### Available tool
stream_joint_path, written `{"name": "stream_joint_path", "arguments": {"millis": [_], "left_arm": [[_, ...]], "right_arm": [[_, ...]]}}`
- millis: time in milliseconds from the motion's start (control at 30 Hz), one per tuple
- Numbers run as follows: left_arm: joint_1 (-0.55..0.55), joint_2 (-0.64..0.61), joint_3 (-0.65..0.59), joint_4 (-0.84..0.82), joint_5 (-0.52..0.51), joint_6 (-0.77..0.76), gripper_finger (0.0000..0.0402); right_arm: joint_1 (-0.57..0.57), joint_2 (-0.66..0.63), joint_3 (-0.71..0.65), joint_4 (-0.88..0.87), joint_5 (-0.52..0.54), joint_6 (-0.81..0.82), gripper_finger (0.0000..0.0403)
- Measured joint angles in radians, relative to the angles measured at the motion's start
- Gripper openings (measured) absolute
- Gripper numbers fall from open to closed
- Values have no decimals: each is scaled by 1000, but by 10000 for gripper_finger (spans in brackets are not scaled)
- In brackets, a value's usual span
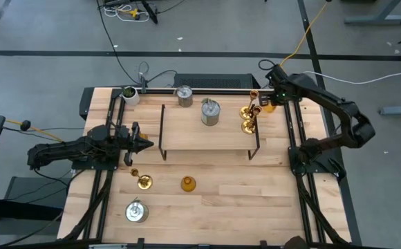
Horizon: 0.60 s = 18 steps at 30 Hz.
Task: Pick & Place candle stick holders
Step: Put the top glass candle holder on the shelf
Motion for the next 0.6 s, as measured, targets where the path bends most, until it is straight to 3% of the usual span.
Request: {"name": "stream_joint_path", "arguments": {"millis": [600], "left_arm": [[0,0,0,0,0,0,7]], "right_arm": [[0,-212,1,-80,-28,8,12]]}}
